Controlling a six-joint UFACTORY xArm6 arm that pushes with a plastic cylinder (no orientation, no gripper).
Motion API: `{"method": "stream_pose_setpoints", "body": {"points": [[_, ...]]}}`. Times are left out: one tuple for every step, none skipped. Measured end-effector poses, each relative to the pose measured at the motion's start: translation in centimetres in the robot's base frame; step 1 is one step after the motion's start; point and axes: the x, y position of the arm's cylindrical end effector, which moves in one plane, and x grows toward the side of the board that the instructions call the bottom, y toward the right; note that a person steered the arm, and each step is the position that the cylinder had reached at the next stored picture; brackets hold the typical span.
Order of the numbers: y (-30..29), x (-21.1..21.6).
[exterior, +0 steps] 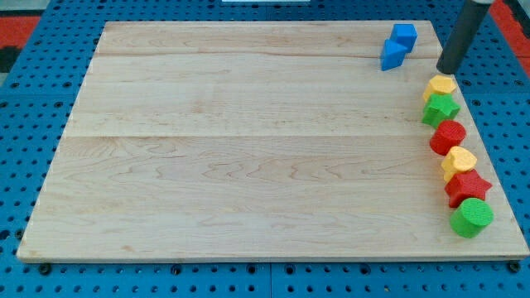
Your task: Slide the blue triangle closer to the line of blocks
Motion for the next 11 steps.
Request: {"method": "stream_pose_setpoints", "body": {"points": [[-4.5,2.6],[-6.6,4.9],[-11.7,3.0],[-13.3,-0.1],[-12.8,-2.5],[-11.9,-4.2],[-10.6,-4.0],[-8.6,-1.9],[-8.0,1.5],[-6.2,2.9],[-7.5,1.6]]}}
